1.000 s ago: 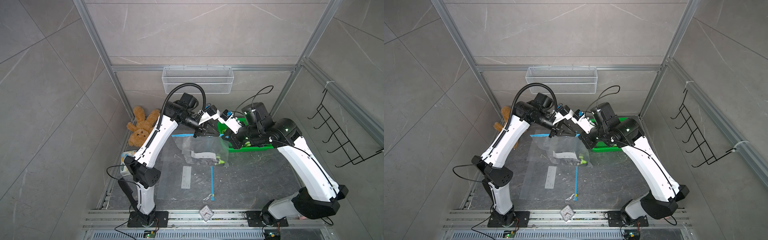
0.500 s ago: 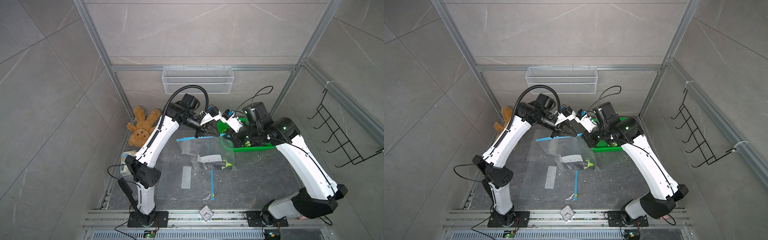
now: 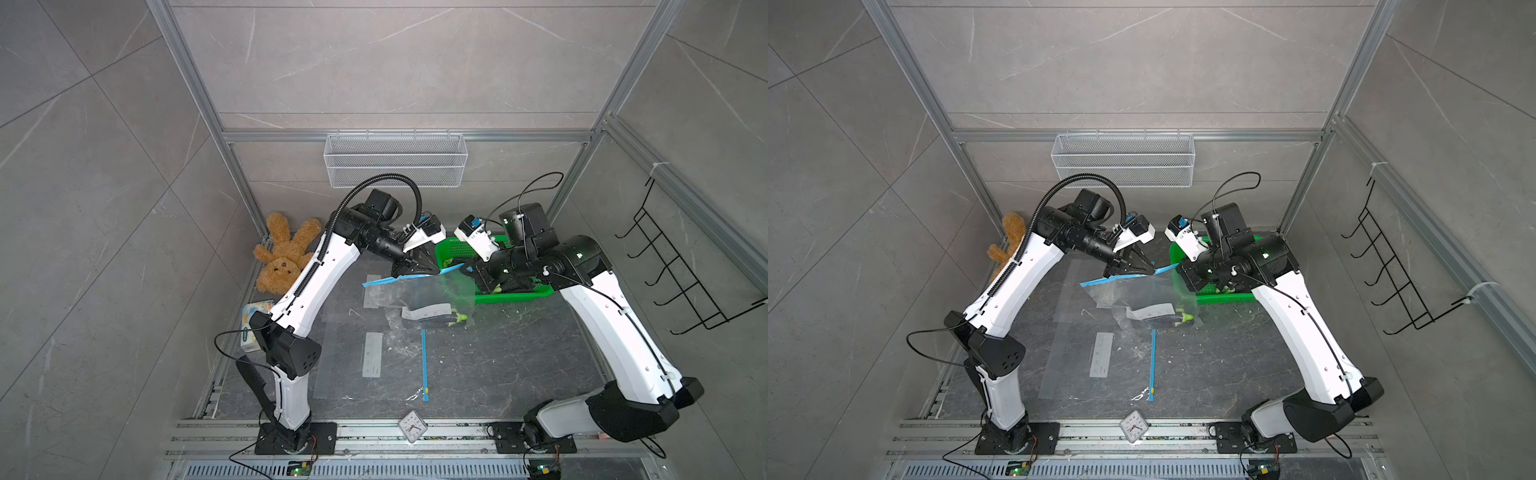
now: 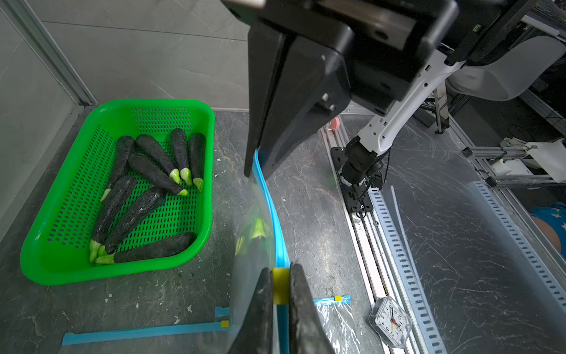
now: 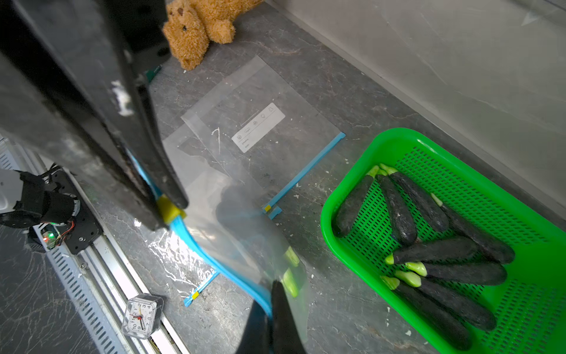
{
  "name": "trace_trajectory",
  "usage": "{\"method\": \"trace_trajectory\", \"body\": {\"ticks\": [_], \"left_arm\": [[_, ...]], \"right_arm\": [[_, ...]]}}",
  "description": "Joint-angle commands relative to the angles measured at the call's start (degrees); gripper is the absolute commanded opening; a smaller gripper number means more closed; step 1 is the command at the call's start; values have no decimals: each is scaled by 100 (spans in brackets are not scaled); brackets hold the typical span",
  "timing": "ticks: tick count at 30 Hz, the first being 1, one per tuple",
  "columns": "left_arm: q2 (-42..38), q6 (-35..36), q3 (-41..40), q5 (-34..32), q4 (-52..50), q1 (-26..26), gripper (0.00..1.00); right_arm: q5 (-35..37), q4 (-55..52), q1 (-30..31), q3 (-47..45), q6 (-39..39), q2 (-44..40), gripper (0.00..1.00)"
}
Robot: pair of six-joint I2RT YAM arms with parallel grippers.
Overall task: Place the eggplant in a zip-top bag and seal the zipper
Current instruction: Zip the zipper on the zipper food storage bag.
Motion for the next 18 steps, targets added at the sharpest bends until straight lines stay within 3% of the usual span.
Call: {"method": "trace_trajectory", "body": {"ticks": [1,18], "left_arm": [[-463,-175,-120,-262,-662,60,4],[-1451,-599,-1391,-843,-291,134,4]], "right_arm": [[789,110,-373,-98,145,-252,0],[872,101,-1328,-406,405,-504,0]]}}
